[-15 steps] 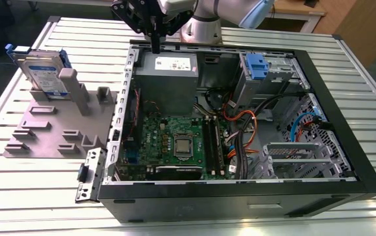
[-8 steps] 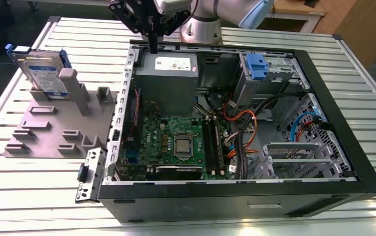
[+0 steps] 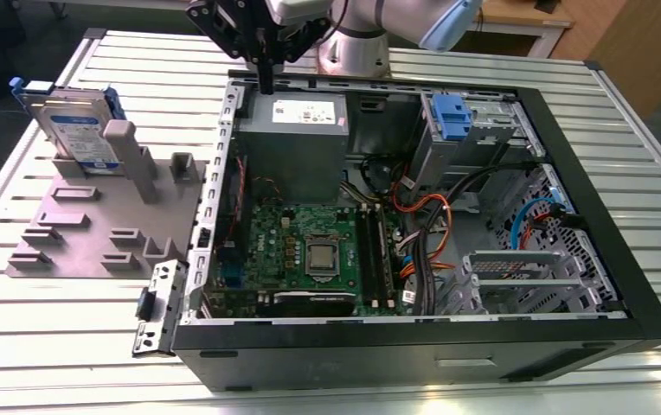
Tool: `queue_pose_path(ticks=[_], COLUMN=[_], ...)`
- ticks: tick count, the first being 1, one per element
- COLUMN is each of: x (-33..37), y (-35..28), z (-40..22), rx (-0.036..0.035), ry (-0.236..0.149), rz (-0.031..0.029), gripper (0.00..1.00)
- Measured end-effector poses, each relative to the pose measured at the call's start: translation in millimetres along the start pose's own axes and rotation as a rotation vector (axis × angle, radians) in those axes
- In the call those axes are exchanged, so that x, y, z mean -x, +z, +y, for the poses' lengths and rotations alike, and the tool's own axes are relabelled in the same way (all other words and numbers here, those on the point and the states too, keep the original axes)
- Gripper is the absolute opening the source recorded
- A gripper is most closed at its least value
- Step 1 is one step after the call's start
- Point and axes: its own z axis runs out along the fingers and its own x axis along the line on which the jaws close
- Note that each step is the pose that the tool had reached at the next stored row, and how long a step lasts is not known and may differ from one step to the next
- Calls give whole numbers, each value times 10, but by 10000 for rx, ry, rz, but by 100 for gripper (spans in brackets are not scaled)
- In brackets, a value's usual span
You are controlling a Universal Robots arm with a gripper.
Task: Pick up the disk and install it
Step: 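Reach for the disk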
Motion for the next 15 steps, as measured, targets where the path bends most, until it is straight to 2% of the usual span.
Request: queue_pose_path(ticks=[15], x=[-52], y=[-1], z=[-4], rx=[-1], ry=[-1], rz=[1], gripper=[11])
